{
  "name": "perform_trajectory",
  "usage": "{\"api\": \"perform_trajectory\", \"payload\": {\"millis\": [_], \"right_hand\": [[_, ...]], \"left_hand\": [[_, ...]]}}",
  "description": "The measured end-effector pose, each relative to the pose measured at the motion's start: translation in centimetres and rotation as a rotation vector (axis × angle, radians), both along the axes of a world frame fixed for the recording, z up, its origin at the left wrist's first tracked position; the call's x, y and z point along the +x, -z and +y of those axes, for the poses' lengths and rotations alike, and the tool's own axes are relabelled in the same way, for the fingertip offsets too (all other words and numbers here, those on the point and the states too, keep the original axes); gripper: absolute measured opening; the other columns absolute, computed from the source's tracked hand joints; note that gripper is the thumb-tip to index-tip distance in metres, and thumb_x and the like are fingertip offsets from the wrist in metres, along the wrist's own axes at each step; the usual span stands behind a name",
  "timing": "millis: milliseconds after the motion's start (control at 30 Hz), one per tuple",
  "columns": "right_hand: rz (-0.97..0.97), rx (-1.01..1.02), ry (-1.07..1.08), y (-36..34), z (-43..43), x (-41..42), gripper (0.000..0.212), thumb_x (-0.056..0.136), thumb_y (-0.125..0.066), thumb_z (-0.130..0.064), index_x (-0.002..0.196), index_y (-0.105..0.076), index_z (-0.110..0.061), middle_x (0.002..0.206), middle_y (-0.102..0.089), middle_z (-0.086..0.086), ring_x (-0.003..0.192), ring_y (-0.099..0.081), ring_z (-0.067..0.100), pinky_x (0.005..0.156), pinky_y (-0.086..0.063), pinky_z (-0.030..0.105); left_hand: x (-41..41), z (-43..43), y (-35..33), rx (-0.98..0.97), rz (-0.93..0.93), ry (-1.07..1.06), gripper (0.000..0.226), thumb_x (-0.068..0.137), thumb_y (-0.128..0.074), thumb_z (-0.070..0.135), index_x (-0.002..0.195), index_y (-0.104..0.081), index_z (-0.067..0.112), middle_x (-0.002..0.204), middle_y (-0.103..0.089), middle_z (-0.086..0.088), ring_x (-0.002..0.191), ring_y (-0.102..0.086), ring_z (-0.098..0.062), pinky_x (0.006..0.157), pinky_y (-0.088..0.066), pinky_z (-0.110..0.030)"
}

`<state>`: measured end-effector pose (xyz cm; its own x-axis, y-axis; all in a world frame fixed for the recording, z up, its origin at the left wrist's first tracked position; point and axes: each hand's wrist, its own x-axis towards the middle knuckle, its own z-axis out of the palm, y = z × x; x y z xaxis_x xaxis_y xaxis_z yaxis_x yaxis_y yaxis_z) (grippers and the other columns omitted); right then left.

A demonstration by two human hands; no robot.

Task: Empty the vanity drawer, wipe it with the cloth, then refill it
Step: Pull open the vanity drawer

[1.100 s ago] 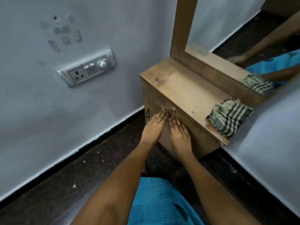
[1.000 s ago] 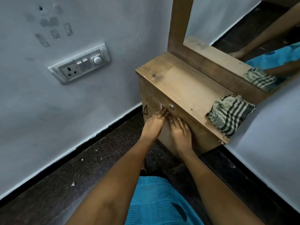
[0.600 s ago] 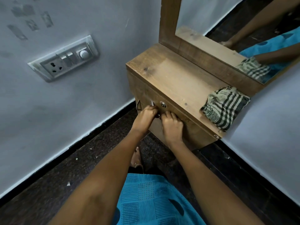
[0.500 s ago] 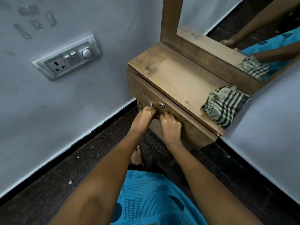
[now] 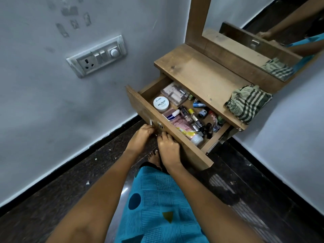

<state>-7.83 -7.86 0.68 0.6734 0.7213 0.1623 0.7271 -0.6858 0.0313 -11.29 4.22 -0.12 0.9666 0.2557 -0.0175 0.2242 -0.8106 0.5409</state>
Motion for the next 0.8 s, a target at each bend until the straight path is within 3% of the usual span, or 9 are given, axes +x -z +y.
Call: {"api": "perform_trajectory", "payload": {"millis": [200, 367, 567, 800], "right_hand": [[0.071, -0.044, -0.039, 0.2, 0.6, -3.7, 0.039, 0.037, -0.087, -0.05, 0.067, -0.073, -0.029, 0.08, -0.072, -0.013, 0.071, -0.065, -0.004, 0.047, -0.048, 0.011], [0.045, -0.048, -0.079, -0.3, 0.9, -6.0, 0.023, 0.046, -0.086, -0.036, 0.061, -0.072, -0.025, 0.075, -0.071, -0.012, 0.063, -0.064, -0.003, 0.041, -0.045, 0.011], [0.081, -0.086, -0.095, -0.5, 1.1, -8.0, 0.022, 0.046, -0.086, -0.032, 0.062, -0.072, -0.024, 0.074, -0.071, -0.011, 0.062, -0.065, -0.002, 0.041, -0.046, 0.011], [0.151, -0.106, -0.092, -1.3, 1.2, -8.6, 0.024, 0.045, -0.087, -0.032, 0.063, -0.073, -0.024, 0.076, -0.072, -0.01, 0.065, -0.066, -0.001, 0.042, -0.047, 0.012]], "left_hand": [[-4.1, 0.5, 0.2, 0.009, 0.003, -0.017, 0.031, 0.08, -0.062, 0.001, 0.11, -0.066, 0.006, 0.114, -0.063, -0.009, 0.109, -0.055, -0.021, 0.094, -0.045, -0.027], [-7.1, 0.5, 0.1, -0.015, -0.059, -0.032, 0.026, 0.078, -0.066, 0.006, 0.104, -0.068, 0.004, 0.108, -0.066, -0.011, 0.102, -0.059, -0.023, 0.089, -0.049, -0.03], [-9.3, 0.5, 0.3, -0.047, -0.063, -0.065, 0.025, 0.078, -0.066, 0.001, 0.103, -0.068, 0.002, 0.108, -0.066, -0.014, 0.103, -0.06, -0.026, 0.091, -0.051, -0.036], [-9.6, 0.3, 0.1, -0.049, -0.044, -0.092, 0.029, 0.078, -0.064, -0.003, 0.107, -0.066, 0.001, 0.113, -0.064, -0.016, 0.108, -0.058, -0.026, 0.095, -0.048, -0.033]]}}
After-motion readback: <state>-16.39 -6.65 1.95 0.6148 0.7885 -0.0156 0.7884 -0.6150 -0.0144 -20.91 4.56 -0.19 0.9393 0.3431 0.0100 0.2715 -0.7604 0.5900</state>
